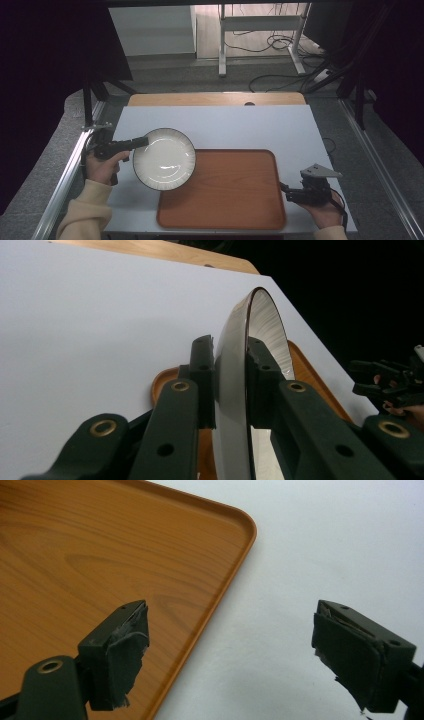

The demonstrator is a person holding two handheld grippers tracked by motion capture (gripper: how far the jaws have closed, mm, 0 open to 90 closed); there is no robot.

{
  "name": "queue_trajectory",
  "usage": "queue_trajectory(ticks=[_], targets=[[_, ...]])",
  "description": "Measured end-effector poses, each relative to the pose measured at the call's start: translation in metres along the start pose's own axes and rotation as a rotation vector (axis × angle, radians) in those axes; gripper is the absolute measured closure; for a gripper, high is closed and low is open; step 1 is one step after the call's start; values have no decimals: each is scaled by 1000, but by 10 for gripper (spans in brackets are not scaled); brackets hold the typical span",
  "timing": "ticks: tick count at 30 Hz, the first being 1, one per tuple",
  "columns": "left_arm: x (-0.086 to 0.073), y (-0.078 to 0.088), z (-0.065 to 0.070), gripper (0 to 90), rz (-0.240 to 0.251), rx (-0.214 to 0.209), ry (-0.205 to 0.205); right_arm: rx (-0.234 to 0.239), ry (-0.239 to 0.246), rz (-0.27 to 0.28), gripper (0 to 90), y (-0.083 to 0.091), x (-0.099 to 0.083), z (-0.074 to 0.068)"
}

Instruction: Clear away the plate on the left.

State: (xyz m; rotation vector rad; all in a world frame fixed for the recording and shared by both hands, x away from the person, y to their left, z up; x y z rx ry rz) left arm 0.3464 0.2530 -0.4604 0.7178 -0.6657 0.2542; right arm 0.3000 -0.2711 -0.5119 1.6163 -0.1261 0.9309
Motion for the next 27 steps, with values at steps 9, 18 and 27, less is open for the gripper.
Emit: queue_trajectory(ticks=[9,18,27], targets=[[2,-7,9,774,-5,-11,-16,2,2,0,156,0,0,0],[3,-14,16,772,-11,-24,-32,1,1,-2,156,0,0,0],[5,-17,24,771,-11,-32,-47,1,3,-2,156,-1,0,0]])
Point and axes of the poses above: each handheld gripper's, and its own axes: y roughly backward along the jaws, x roughly out of its top, z roughly to its right, the point moved 5 cm from there along -y, roughly forward along the jaws, and after that the axes turned 10 degrees about -z, right-handed, at the moved point
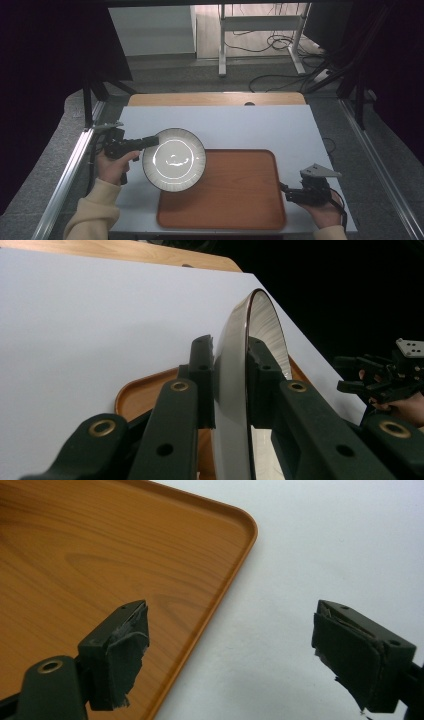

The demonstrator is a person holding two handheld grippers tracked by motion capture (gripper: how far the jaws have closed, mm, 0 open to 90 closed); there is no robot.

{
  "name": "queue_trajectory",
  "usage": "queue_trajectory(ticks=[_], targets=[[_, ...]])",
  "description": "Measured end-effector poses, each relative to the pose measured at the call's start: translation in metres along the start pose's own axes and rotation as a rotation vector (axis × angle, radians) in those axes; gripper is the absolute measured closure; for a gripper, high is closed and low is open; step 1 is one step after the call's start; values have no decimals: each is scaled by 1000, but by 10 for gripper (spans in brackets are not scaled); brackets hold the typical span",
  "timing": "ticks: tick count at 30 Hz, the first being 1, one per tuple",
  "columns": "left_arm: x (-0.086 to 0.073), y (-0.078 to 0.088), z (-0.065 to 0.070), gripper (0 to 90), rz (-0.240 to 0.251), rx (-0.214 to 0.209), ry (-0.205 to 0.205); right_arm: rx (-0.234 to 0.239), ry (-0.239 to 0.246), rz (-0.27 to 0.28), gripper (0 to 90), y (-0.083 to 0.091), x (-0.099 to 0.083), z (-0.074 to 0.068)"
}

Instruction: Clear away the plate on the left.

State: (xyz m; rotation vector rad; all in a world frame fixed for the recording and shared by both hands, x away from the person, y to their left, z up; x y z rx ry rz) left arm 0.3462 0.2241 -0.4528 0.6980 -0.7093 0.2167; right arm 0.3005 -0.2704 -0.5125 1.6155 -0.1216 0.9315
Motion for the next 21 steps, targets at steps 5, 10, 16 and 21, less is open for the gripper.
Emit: queue_trajectory(ticks=[5,10,16,21], targets=[[1,-1,4,769,1,-5,-13,0,1,0,156,0,0,0],[2,-1,7,769,7,-17,-12,0,2,-1,156,-1,0,0],[4,-3,8,769,15,-22,-9,0,1,-1,156,-1,0,0],[5,-5,12,767,12,-25,-15,0,5,0,155,-1,1,-2]])
Point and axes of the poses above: each handheld gripper's, and its own axes: y roughly backward along the jaws, x roughly out of its top, z roughly to its right, the point moved 5 cm from there along -y, roughly forward along the jaws, and after that the axes turned 10 degrees about -z, right-handed, at the moved point
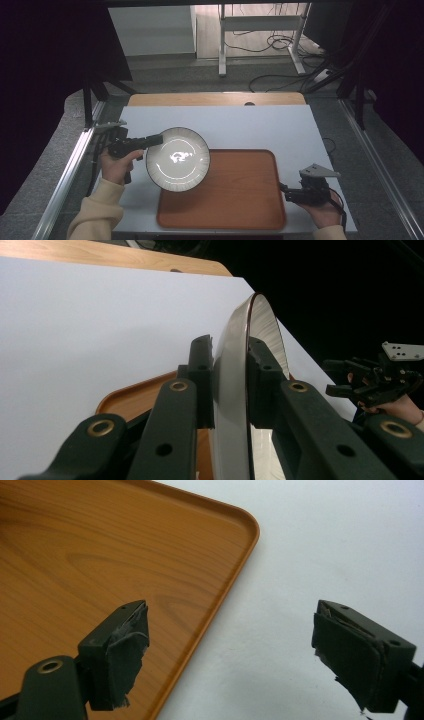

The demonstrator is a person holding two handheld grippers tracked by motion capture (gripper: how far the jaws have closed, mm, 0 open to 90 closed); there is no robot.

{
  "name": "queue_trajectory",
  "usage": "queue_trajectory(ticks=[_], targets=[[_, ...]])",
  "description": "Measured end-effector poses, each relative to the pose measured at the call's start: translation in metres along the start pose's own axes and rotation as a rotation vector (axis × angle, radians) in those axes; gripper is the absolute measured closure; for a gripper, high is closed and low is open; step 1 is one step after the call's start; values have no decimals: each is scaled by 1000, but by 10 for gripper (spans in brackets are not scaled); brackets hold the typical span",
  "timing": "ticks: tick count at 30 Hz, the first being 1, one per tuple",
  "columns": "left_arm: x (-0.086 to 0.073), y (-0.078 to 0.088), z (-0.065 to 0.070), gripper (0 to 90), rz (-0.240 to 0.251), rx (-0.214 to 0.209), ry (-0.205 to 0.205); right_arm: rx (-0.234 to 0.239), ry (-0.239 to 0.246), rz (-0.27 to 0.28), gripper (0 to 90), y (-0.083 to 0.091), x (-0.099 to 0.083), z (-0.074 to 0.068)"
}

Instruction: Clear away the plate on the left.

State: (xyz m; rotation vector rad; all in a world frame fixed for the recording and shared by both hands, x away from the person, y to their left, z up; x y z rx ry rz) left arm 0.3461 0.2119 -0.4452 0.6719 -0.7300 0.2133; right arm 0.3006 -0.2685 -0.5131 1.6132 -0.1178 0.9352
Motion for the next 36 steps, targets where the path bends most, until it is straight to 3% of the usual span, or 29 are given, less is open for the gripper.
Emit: queue_trajectory(ticks=[8,17,29,36], targets=[[2,-3,4,765,4,-17,-3,-1,-5,4,156,1,0,1],[0,-12,8,769,-30,-28,-12,0,0,1,156,0,-1,0],[2,-21,16,770,-41,-50,-19,1,-1,5,156,1,0,0],[1,-38,24,771,-60,-65,-21,0,0,5,155,1,0,1]])
Point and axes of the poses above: each handheld gripper's, and its own axes: y roughly backward along the jaws, x roughly out of its top, z roughly to its right, the point moved 5 cm from there along -y, roughly forward along the jaws, and after that the axes turned 10 degrees about -z, right-handed, at the moved point
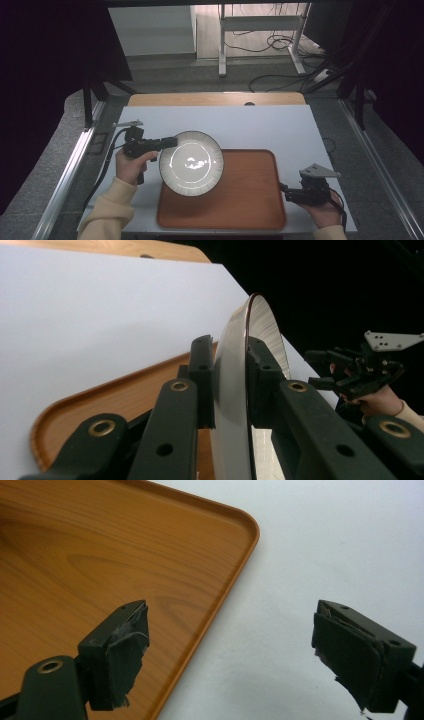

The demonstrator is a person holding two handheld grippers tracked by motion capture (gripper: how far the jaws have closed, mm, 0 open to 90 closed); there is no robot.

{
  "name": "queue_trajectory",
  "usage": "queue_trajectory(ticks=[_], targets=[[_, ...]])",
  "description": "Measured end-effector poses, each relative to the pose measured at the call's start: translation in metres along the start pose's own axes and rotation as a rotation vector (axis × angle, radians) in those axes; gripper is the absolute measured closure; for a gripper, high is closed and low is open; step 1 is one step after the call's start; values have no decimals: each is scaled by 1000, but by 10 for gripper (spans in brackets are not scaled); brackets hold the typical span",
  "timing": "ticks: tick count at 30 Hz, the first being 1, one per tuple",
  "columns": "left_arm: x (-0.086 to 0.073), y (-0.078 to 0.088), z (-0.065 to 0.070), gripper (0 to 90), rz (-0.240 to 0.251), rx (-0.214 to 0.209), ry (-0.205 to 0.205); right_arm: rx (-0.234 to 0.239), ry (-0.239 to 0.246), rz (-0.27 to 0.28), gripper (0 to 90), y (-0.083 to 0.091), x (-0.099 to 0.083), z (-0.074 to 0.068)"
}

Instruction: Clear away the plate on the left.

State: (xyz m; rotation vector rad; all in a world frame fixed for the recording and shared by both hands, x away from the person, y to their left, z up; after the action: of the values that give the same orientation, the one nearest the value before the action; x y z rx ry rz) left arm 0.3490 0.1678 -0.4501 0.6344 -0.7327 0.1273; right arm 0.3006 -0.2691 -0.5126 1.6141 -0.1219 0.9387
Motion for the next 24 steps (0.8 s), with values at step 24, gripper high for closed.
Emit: queue_trajectory(ticks=[24], targets=[[-17,-61,17,774,-120,-58,-32,-3,0,-4,156,0,-1,1]])
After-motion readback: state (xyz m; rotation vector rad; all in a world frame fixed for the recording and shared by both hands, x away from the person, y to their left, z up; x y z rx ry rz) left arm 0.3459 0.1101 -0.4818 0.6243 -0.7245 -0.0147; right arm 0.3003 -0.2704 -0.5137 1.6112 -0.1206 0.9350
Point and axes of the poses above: each handheld gripper's, and its own axes: y roughly backward along the jaws, x roughly out of its top, z roughly to its right, the point moved 5 cm from there along -y, roughly forward along the jaws, and after that the axes turned 10 degrees about -z, right-handed, at the moved point
